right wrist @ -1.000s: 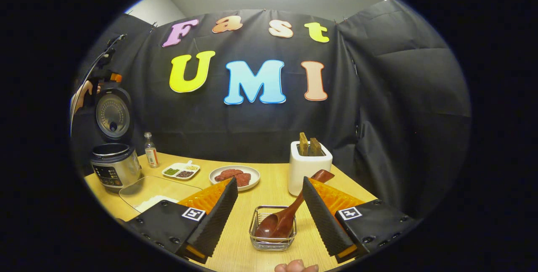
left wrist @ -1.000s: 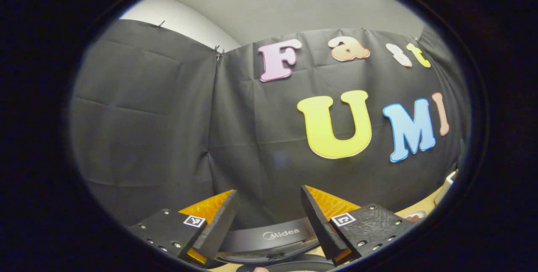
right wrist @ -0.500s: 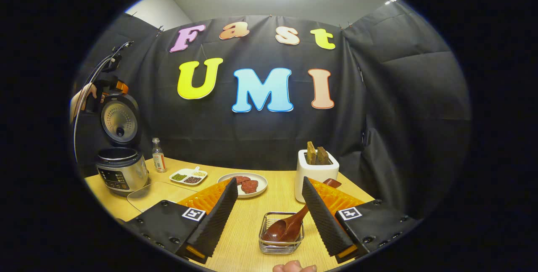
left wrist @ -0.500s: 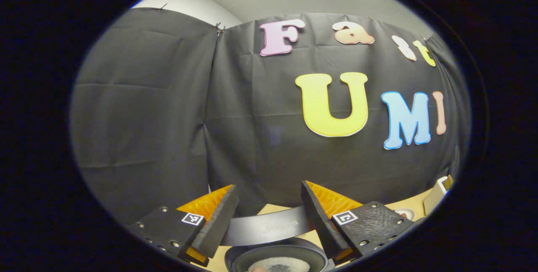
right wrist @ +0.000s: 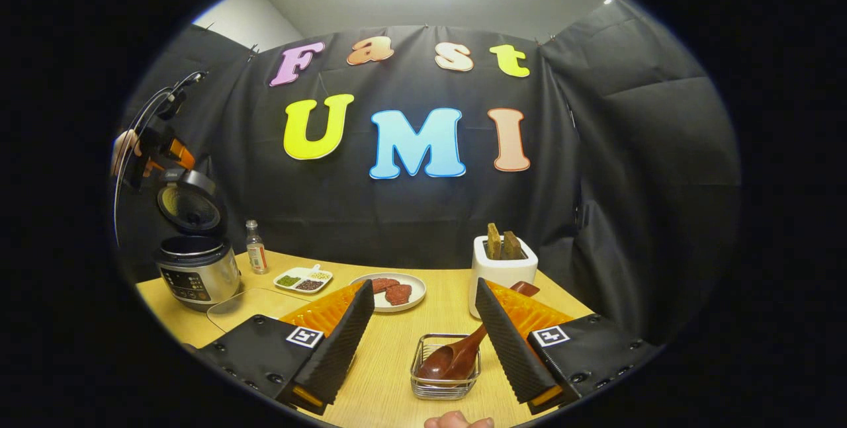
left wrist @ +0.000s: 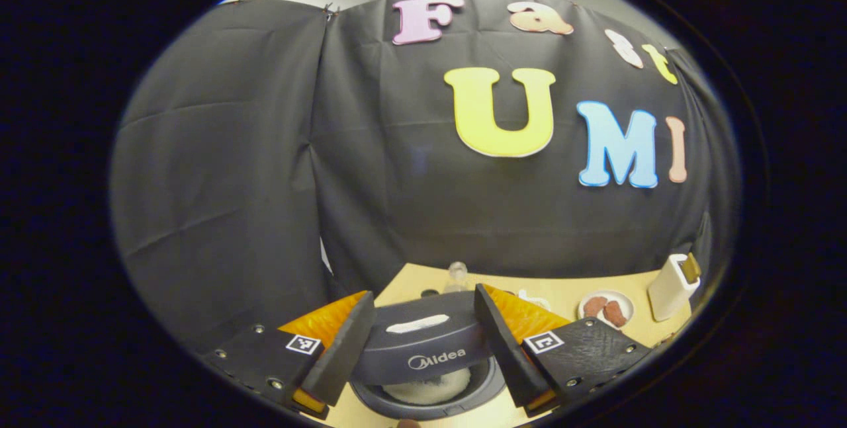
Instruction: Close the left gripper, press the button to open the rice cooker; take a wooden spoon from the chopstick holder with the right hand, scoop a spoonful of rice and pour it into the rice cooker, then put the wooden spoon back into the chopstick holder.
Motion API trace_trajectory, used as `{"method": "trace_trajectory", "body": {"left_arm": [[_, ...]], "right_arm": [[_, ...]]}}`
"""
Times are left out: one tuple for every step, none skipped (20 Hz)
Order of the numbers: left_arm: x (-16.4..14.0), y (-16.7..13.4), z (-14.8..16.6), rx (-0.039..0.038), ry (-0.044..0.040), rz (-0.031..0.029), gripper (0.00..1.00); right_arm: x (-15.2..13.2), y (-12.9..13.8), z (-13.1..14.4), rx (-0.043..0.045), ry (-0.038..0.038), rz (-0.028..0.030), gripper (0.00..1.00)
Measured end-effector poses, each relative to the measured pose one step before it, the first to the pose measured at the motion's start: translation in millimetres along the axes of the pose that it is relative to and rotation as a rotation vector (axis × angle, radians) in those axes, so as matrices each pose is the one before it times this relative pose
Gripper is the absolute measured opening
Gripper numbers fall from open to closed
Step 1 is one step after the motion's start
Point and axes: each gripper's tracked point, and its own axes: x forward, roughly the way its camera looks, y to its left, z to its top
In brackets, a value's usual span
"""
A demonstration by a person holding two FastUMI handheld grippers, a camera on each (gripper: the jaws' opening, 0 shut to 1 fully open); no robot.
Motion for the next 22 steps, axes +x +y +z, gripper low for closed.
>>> {"method": "trace_trajectory", "body": {"left_arm": [[-4.75,-3.56,-14.06,-0.00373,0.02913,-0.01128,0.96],[-3.61,-4.01,-14.17,0.00006,0.02526,-0.01107,0.95],[-2.25,-4.54,-16.48,0.00198,0.02511,-0.00886,0.96],[-1.49,-2.83,-14.76,-0.0002,0.02535,-0.00269,0.95],[-1.29,-1.96,-15.39,0.0043,0.01359,-0.00102,0.96],[0.26,-3.46,-9.99,0.01425,0.01065,-0.00152,0.96],[1.6,-3.24,-9.25,0.01425,0.00804,-0.00326,0.96],[2.14,-2.46,-9.82,0.00433,0.0137,-0.00383,0.96],[1.63,0.18,-9.37,-0.00568,0.01698,-0.00557,0.95],[2.48,-1.09,-9.28,-0.00732,0.01929,-0.00944,0.96],[2.8,-1.93,-7.85,-0.00231,0.01753,-0.01123,0.96],[6.22,-5.73,-4.12,0.0211,0.01617,-0.01329,0.96],[3.91,-1.5,-7.32,0.02417,0.01045,-0.01396,0.96],[0.51,-0.91,-4.18,0.02099,0.0146,-0.01919,0.96],[3.46,2.0,6.87,0.01431,-0.05045,-0.02266,0.96],[-0.07,0.1,-3.27,0.00477,0.01722,-0.02674,0.96],[-2.57,-0.63,2.85,-0.00022,-0.03179,-0.01844,0.96],[1.88,0.1,-3.04,0.0088,0.00189,-0.00851,0.97],[-2.63,-0.06,-0.86,0.0236,-0.01375,-0.00201,0.97],[1.25,0.04,1.3,0.01617,-0.01302,-0.00223,0.98],[4.0,-0.92,-5.56,0.00538,0.00927,-0.00561,0.96],[1.64,-1.42,-4.62,0.00079,0.01949,-0.00645,0.97]], "right_arm": [[-1.02,1.76,-4.11,0.01115,0.01493,0.00573,0.98],[-1.06,-0.14,-3.27,0.00426,0.00675,0.00067,0.99],[-1.91,-1.02,0.38,-0.00389,-0.00402,-0.00608,0.98],[-1.16,-2.58,0.73,-0.00123,-0.0038,-0.01209,0.98],[-2.69,1.31,-0.66,0.00573,-0.00033,0.00222,0.98],[-2.79,5.34,-0.22,0.00918,-0.00395,0.01614,0.98],[-2.77,3.85,0.24,0.01059,-0.00602,0.01283,0.93],[-2.23,-1.38,-1.78,0.00678,-0.00207,0.00046,0.98],[-2.18,-0.71,-2.36,0.00144,-0.00146,-0.00497,0.98],[-0.24,-1.48,-1.83,-0.00097,-0.00272,-0.00943,0.98],[-0.52,-1.84,-2.27,-0.00092,0.00103,-0.01104,0.98],[0.15,0.86,-2.36,-0.00182,0.00185,-0.00473,0.98],[0.54,1.76,-2.26,-0.00845,0.00566,0.00081,0.98],[0.54,1.65,-2.16,-0.01187,0.00435,0.00019,0.98],[-0.09,1.21,-0.24,-0.01157,-0.00062,0.0004,0.98],[-0.04,1.36,1.22,-0.0056,-0.00342,0.0004,0.98],[-0.05,2.6,-0.01,0.00194,-0.00319,0.00523,0.98],[1.63,4.0,-2.35,0.00784,0.00201,0.00804,0.98],[1.1,3.9,-2.7,0.00901,0.00796,0.00975,0.93],[1.34,3.37,-2.78,0.00598,0.00785,0.00776,0.93],[0.7,1.51,-1.8,0.00162,0.00344,0.00191,0.98],[0.67,-0.36,-1.06,-0.00254,-0.00047,-0.00423,0.98]]}}
